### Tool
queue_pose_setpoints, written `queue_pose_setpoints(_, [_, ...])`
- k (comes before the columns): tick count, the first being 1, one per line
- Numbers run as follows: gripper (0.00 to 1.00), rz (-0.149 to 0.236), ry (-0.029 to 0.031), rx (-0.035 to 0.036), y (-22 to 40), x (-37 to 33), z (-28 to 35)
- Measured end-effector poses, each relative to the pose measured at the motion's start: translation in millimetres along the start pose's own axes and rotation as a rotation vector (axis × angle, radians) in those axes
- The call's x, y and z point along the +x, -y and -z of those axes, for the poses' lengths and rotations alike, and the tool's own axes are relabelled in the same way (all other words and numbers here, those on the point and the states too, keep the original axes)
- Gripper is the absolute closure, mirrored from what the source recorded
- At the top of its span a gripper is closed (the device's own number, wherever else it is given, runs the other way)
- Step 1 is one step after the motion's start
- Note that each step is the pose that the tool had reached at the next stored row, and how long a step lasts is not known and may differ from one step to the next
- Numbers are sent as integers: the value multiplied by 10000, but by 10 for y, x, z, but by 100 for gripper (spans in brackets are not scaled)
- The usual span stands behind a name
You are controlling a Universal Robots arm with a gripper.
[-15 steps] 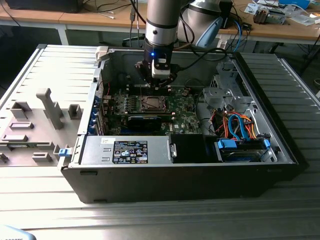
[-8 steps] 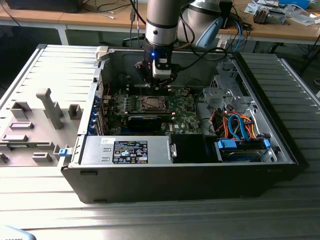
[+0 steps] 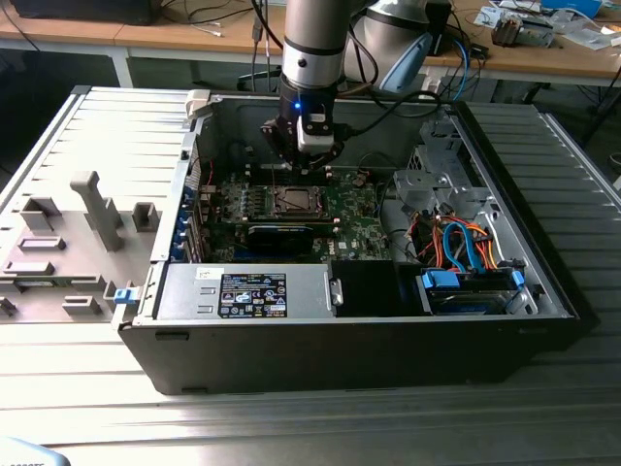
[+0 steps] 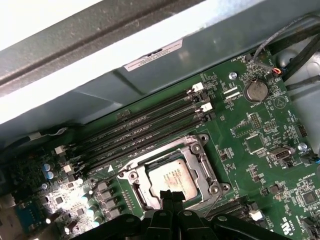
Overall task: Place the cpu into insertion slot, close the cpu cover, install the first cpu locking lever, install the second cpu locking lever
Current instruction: 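Install the first cpu locking lever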
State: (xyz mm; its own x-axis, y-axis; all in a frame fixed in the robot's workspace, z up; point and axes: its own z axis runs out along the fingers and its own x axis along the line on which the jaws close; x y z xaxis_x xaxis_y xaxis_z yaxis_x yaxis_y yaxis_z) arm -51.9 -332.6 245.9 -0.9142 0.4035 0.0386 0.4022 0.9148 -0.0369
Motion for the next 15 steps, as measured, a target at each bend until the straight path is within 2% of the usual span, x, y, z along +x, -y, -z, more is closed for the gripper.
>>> queue_pose_setpoints(15, [89, 507, 19, 20, 0, 0, 0])
